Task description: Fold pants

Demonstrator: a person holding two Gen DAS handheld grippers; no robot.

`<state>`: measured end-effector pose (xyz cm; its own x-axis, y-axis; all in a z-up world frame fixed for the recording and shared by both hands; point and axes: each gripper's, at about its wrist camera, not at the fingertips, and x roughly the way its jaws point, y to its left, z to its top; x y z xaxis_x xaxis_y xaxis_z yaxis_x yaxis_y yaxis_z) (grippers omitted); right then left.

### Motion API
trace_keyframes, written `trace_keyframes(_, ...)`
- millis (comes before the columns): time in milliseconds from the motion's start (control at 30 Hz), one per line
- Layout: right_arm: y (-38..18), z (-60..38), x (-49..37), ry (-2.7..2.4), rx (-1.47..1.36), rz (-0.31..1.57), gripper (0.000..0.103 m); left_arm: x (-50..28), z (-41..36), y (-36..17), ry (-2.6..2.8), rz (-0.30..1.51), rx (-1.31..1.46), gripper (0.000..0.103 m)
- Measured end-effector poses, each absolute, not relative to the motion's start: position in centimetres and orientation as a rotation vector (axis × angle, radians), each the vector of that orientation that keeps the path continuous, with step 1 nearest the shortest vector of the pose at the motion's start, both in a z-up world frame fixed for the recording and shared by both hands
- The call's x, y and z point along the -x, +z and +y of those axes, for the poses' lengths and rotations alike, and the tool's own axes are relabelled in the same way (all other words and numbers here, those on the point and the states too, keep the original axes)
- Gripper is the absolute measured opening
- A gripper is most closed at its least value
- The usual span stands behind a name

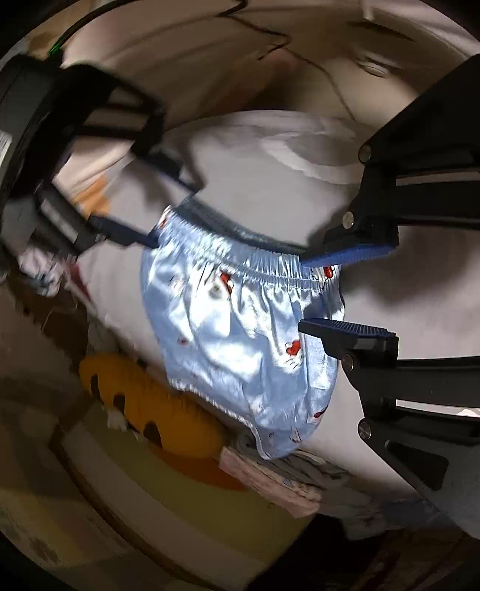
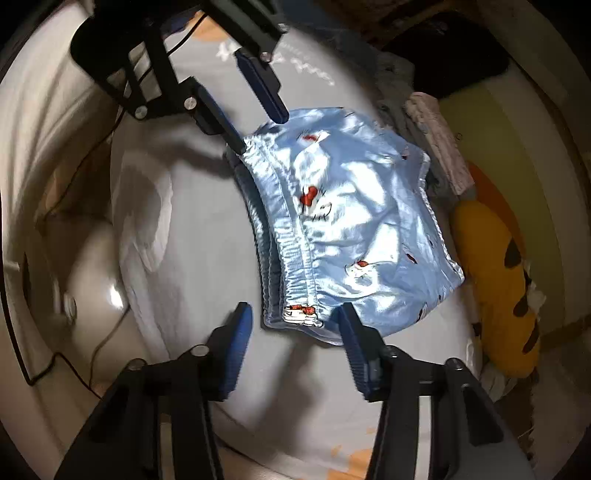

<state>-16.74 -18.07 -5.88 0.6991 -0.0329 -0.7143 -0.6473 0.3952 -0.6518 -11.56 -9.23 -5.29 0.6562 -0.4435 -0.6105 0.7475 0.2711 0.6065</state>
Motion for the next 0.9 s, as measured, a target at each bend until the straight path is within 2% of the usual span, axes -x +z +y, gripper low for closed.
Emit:
trace_keyframes(167, -7.4, -17.5, 16.9, 0.424, 1.184, 0.718, 0.046, 11.3, -9.1, -6.8, -0.851, 0.372, -1.063, 0.03)
trace_keyframes(333, -8.3, -17.1, 17.8, 0.341, 1.277, 0.613, 0.046, 11.0, -8.7, -6.6, -0.841, 0.361, -1.052, 0.04)
trace_keyframes(533, -10.7, -16.4, 19.5, 0.293, 1.45, 0.504, 0.046, 13.1, -8.2, -8.1, -0.771, 0.176, -1.186, 0.04)
trace_keyframes(767, -12.4, -16.0, 20.5, 0.148, 1.585, 0.33, 0.046, 13.2, -8.1, -9.2, -0.587, 0.006, -1.175, 0.041)
trace_keyframes(900, -13.2, -16.0, 21.5, 0.083, 1.649, 0.223, 0.056, 13.5, -7.6, -9.9, -0.504, -0.083, -1.166, 0.043)
